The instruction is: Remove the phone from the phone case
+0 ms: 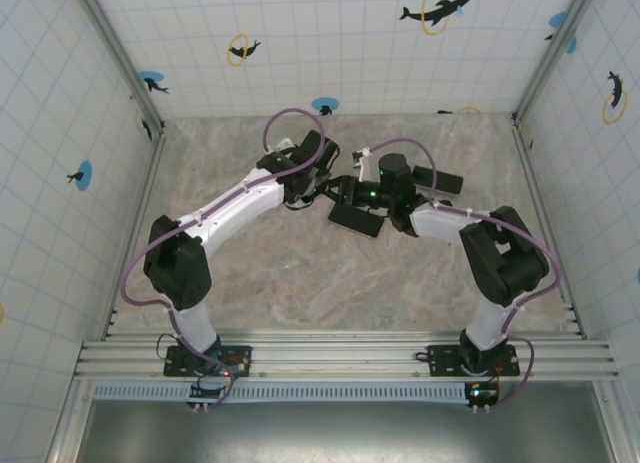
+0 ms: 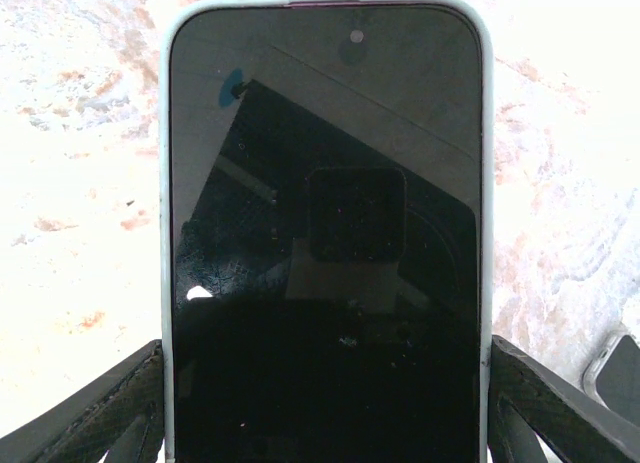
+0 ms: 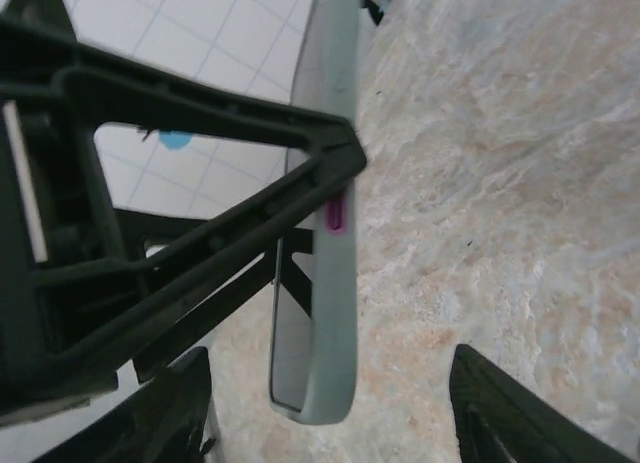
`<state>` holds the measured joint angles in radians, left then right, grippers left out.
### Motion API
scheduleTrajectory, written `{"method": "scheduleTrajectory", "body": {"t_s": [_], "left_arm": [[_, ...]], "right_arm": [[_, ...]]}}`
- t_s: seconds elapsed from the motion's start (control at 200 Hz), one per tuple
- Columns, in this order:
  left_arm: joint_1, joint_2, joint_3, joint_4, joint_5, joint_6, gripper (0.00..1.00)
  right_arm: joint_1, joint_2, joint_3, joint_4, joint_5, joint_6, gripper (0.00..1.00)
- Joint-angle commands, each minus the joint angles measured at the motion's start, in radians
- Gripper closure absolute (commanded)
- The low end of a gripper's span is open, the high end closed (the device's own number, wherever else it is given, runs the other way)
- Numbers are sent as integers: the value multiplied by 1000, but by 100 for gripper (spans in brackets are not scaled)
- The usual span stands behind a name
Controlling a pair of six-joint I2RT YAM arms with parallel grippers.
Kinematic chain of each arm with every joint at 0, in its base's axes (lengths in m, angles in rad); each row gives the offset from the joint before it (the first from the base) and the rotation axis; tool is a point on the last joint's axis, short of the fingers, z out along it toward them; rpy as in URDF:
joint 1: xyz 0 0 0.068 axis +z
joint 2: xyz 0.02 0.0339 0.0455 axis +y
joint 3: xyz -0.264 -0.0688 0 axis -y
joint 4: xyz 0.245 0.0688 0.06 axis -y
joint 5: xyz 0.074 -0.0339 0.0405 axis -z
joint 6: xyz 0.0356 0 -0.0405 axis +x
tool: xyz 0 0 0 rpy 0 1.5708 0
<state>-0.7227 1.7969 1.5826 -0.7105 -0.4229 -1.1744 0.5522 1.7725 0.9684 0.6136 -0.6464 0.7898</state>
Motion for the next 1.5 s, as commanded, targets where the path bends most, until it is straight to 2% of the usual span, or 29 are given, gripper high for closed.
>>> {"method": "scheduleTrajectory", "body": {"t_s": [0.0,0.23,0.41,0.536,0.686,0.791,0.951,1.056,1.301,1.491], "left_arm": [[-12,-48,-5,56,-15,25,45],[-14,-46,-18,85,3,22,44],[-14,-61,-30,101,-1,41,42],[-14,-108,-111,195,15,88,32],[-8,-183,-219,301,39,175,7],[12,-260,-313,393,60,241,5],[96,-372,-500,591,186,249,5],[173,-398,-566,689,311,270,7],[279,-346,-584,876,589,298,15],[288,-263,-509,919,695,303,17]], "right_arm": [[6,26,35,98,-19,71,62],[17,38,38,105,-10,98,72],[17,47,47,121,-8,120,89],[16,42,51,120,-8,124,96],[1,19,33,152,-7,153,99],[-18,-3,24,155,-2,163,100],[-48,-29,13,188,-16,200,100],[-59,-54,-7,227,-25,238,100],[-67,-96,-63,352,-29,363,100],[-69,-110,-75,368,-26,420,100]]}}
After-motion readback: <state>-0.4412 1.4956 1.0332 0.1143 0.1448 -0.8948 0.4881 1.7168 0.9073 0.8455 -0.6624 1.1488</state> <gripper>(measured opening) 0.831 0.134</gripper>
